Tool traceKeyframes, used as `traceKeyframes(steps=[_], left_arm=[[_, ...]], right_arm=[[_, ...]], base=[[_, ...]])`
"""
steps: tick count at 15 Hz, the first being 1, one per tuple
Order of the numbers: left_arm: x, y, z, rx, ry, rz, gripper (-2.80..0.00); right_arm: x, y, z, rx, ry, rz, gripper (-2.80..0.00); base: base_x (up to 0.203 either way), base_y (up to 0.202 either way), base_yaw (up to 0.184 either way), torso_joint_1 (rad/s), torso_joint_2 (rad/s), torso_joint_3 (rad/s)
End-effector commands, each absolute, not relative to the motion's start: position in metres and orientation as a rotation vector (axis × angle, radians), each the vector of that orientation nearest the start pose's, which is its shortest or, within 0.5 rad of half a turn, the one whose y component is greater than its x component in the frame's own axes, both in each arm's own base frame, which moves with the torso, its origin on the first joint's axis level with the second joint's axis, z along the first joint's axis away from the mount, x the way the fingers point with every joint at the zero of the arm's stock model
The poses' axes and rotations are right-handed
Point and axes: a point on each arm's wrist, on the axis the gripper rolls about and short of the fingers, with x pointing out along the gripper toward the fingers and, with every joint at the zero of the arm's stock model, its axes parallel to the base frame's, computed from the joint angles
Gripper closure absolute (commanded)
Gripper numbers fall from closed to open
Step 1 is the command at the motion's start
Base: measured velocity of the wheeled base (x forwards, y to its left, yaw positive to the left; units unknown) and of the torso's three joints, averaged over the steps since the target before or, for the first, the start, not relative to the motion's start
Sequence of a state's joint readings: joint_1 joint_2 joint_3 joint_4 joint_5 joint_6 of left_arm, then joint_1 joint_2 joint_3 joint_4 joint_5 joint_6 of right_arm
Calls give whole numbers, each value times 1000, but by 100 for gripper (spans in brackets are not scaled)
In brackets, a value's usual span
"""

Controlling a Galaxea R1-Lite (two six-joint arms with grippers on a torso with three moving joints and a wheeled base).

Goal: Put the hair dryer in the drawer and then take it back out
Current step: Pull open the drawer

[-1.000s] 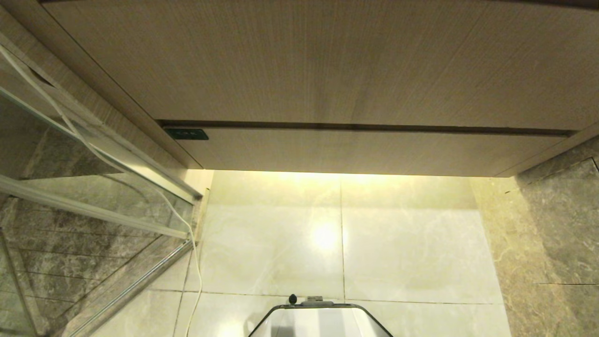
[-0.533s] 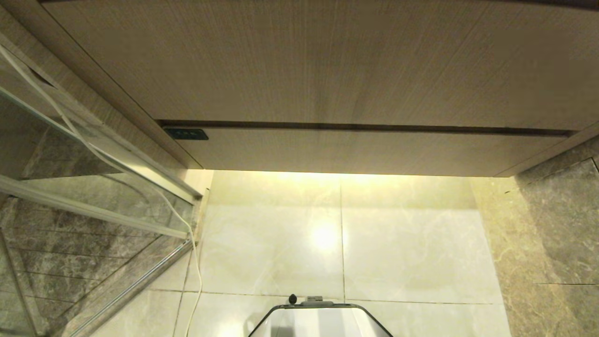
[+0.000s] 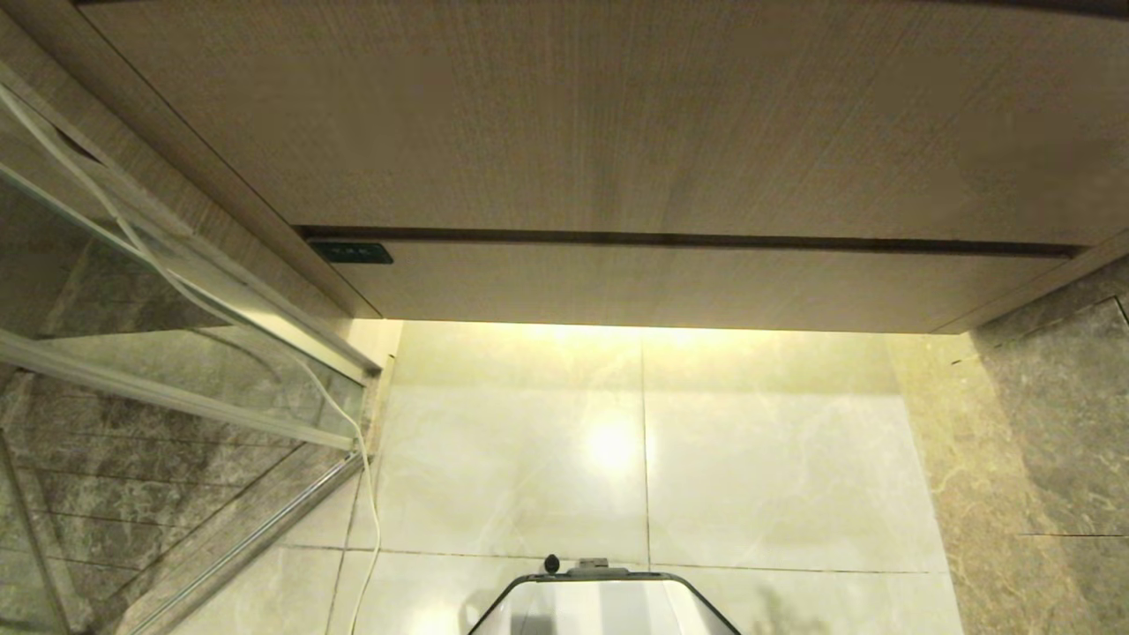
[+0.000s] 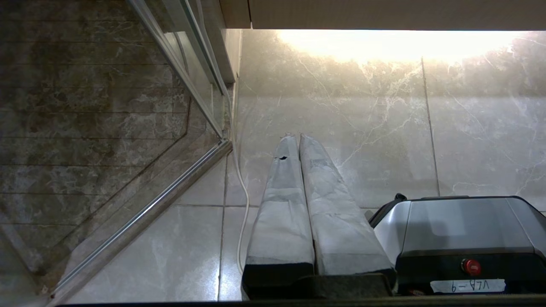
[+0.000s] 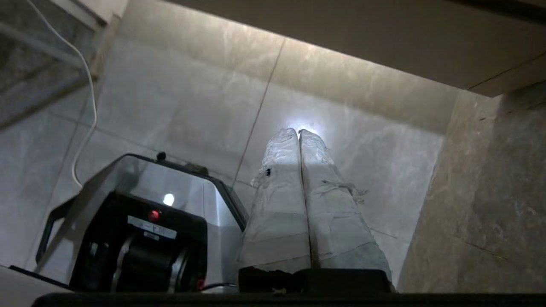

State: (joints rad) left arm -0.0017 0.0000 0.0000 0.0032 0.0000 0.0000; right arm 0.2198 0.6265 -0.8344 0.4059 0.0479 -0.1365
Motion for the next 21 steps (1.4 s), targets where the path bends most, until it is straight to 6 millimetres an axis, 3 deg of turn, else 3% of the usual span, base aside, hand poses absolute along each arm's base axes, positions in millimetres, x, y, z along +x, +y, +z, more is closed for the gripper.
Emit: traceKeyframes(steps=[1, 3, 4, 5, 6, 7, 10, 11, 21], left_arm=[[-23, 0, 75, 0, 5, -2, 0], [-23, 0, 75, 0, 5, -2, 0], [-23, 0, 75, 0, 5, -2, 0], [-23, 0, 75, 0, 5, -2, 0], [-23, 0, 75, 0, 5, -2, 0], [-23, 0, 75, 0, 5, -2, 0], [-23, 0, 75, 0, 5, -2, 0], [-23, 0, 75, 0, 5, -2, 0], [-23, 0, 75, 0, 5, -2, 0]], right_arm=[[142, 39, 258, -244, 538, 353, 0], [206, 62, 241, -387, 605, 432, 0], [226, 71, 237, -459, 588, 470, 0], [238, 79, 240, -525, 542, 500, -120], [242, 83, 243, -554, 506, 514, -280], [246, 88, 240, -565, 492, 527, -280], [285, 113, 208, -597, 462, 548, -280], [292, 117, 209, -605, 383, 517, -280], [294, 120, 203, -639, 343, 497, -280]], base=[[0, 0, 0, 0, 0, 0], [0, 0, 0, 0, 0, 0], [0, 0, 0, 0, 0, 0], [0, 0, 0, 0, 0, 0], [0, 0, 0, 0, 0, 0], [0, 0, 0, 0, 0, 0], [0, 0, 0, 0, 0, 0], [0, 0, 0, 0, 0, 0], [0, 0, 0, 0, 0, 0]])
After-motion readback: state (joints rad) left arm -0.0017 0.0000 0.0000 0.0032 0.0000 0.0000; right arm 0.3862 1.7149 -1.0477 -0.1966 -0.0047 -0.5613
